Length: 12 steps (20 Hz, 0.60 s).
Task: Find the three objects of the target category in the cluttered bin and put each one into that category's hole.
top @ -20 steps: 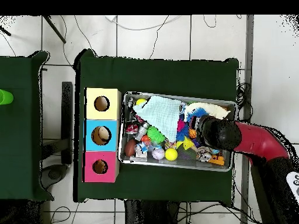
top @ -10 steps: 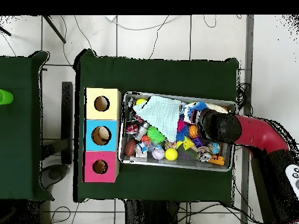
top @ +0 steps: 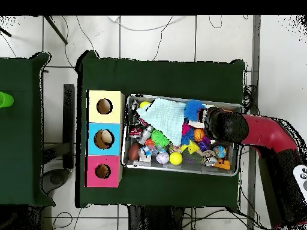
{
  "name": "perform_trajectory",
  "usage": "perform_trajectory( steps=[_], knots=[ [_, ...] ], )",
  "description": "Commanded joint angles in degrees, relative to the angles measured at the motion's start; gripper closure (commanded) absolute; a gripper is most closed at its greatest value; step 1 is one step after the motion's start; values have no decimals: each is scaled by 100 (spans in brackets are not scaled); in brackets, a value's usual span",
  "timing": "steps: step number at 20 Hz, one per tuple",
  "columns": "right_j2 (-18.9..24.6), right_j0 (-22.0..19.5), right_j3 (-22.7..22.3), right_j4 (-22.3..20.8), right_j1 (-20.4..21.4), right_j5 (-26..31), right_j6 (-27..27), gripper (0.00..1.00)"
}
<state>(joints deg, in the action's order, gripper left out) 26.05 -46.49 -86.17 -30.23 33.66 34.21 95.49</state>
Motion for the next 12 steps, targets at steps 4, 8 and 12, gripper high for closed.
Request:
perform_trajectory(
  steps=[4,8,12],
  knots=[
    [492,-166,-255,-237,266,344,-1194,0],
    [583,-494,-1045,-9,999,359,-1108,0],
    [782,-913,-1780,114,1547,163,-1089,0]
  ],
)
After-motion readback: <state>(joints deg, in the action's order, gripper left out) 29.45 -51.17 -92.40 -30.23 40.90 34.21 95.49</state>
